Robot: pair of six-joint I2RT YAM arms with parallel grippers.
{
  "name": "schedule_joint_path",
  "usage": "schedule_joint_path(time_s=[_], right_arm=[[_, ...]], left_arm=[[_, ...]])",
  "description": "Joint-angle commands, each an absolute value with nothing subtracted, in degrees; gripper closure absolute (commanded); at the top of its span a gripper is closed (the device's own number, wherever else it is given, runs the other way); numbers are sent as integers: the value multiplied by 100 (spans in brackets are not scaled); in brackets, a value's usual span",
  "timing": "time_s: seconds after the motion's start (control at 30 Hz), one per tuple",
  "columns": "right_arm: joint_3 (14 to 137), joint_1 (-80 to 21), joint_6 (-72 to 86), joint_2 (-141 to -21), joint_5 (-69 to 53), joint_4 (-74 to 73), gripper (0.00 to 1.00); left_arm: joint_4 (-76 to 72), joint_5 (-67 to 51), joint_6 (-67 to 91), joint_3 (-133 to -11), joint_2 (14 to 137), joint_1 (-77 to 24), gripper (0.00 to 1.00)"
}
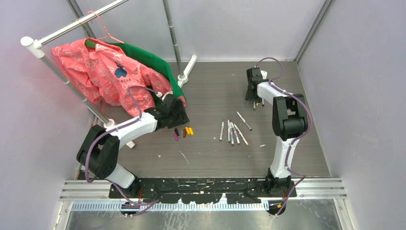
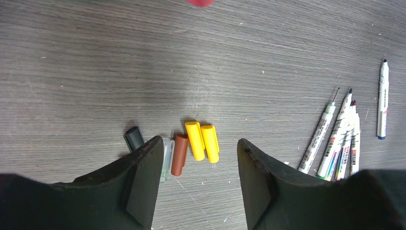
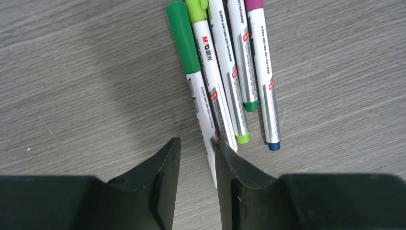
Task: Open the pen caps
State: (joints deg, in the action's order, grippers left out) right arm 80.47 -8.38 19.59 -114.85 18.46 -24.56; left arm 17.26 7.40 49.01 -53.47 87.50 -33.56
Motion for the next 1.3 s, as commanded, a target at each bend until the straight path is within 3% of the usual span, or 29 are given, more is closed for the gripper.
schedule_joint_path(time_s=[0.0,0.47,0.7,0.83,1.0,1.27], right_arm=[[8271,-782,1898,-11493,1757,-2398,62],[8253,-746,1951,-11661,1621,-2636,62],[8333,-728,1984,-11781,1522,-2911,79],[8215,-729,2011,-11693,1411,-2858,82],[8070,-765,1930,-11474,1252,-2751,99],[7980,-1253,1494,-10898,1222,-2581,99]], left_arm=[[1420,694,4851,-5558,8742,-3303,42],[1405,711,4922,-5482,8669,-3301,42],[1445,739,4926,-5439,8568,-3296,42],[1454,721,4956,-5402,8487,-3298,42],[1508,725,4998,-5366,8323,-3300,42],[1596,736,5112,-5333,8102,-3302,42]])
